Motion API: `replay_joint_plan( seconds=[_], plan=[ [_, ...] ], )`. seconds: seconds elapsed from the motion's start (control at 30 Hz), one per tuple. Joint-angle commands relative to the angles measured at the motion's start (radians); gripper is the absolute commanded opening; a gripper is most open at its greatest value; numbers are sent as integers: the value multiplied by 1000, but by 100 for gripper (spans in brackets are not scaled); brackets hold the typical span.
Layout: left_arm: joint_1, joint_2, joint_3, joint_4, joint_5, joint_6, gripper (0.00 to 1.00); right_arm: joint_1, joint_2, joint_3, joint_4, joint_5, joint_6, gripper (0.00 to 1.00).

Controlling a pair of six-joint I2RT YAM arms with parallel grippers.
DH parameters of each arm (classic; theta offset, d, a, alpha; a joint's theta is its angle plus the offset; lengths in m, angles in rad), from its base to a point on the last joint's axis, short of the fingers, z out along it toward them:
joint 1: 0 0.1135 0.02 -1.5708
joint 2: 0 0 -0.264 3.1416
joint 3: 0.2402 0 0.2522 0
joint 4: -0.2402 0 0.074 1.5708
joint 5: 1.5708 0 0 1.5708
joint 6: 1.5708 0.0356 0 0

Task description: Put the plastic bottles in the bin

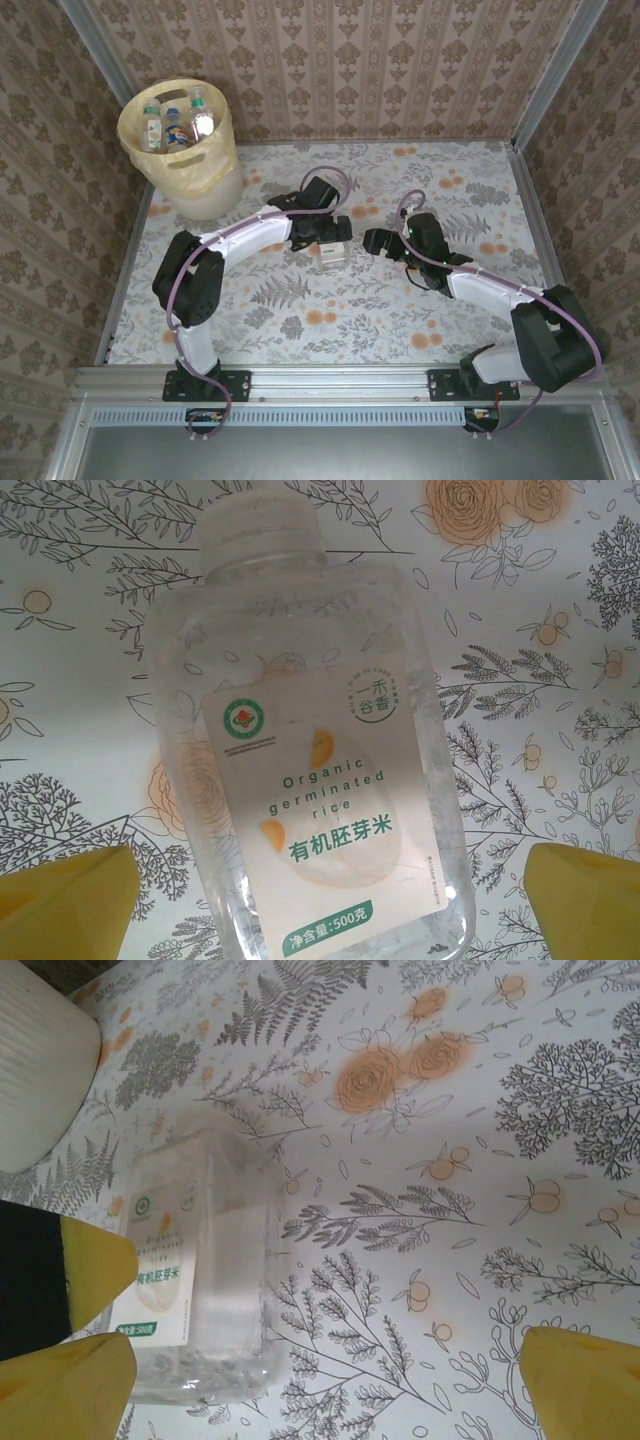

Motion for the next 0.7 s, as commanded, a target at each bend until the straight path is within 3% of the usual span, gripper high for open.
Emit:
replay_joint_plan(
  seconds=[0.0,0.1,0.43,0.67],
  plan=[
    [-23,41,63,-72,-23,-30,100,-5,2,-4,41,-75,-27,100],
    [-31,69,98,-88,-24,-35,100,-5,30,8,37,-111,-27,100],
    [-53,194,241,-184,-26,-36,100,-5,8,-10,43,-40,-38,100],
    [-50,203,288,-285,-95,-45,100,-6,-12,-25,34,-22,-43,100]
  ],
)
